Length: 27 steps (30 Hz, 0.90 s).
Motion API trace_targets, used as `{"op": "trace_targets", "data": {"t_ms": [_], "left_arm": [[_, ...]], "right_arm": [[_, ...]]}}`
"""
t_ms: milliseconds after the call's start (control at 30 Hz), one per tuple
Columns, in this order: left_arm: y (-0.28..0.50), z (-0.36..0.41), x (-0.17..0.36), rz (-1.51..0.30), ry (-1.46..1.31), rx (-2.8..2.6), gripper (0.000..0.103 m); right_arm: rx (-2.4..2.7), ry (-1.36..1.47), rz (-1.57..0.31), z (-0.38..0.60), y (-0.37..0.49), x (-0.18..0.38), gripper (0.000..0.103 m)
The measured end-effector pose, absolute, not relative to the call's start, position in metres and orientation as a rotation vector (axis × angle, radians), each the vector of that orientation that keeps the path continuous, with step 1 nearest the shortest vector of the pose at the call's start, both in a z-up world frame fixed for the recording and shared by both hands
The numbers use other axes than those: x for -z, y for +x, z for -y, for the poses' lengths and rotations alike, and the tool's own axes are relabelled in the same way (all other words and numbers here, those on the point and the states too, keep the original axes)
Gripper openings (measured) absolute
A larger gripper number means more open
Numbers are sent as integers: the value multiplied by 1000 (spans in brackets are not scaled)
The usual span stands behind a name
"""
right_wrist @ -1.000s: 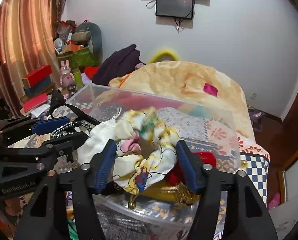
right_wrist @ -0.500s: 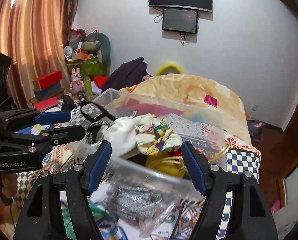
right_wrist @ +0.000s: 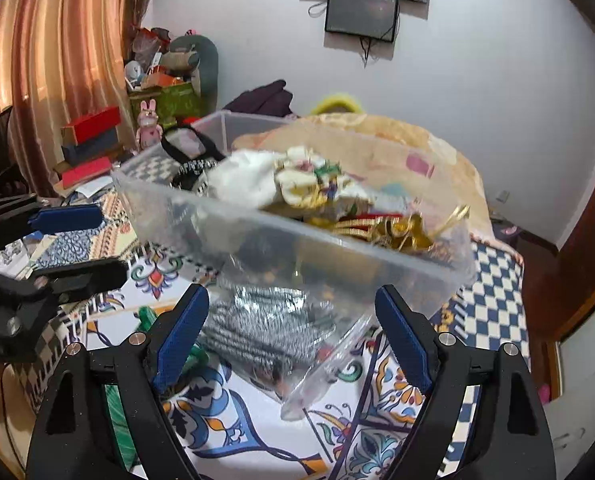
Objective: Organize soft objects
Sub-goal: 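Grasp the bagged grey sock with right tool while left tool grasps the green knit glove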
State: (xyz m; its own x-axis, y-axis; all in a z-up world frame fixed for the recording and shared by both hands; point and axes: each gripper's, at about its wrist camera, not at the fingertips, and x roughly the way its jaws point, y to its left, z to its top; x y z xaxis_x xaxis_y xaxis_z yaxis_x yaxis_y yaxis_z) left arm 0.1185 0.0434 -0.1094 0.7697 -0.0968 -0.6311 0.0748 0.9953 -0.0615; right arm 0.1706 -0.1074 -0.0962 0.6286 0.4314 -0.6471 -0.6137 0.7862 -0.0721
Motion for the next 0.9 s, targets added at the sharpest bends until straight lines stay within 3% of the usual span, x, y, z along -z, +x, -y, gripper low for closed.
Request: {"op": "trace_targets", "data": {"t_ms": [267,400,500,633,900], "left_arm": [[112,-35,126,-742,-62,118,73],[110,-25,128,-748,-63,142,75],[109,-17,131,-758,-65,169,77],[107,-7,138,-779,-64,196,77],[100,5,153,-818,-45,206,76]], "right_arm": [[-645,-271,-782,104,184,116,82],[-682,-253,-812,106,184,117,49],[-679,-254,-793,111,175,116,38],[-664,-240,-768,127,165,114,32],[-649,-174,-715,156,152,100,32]]}}
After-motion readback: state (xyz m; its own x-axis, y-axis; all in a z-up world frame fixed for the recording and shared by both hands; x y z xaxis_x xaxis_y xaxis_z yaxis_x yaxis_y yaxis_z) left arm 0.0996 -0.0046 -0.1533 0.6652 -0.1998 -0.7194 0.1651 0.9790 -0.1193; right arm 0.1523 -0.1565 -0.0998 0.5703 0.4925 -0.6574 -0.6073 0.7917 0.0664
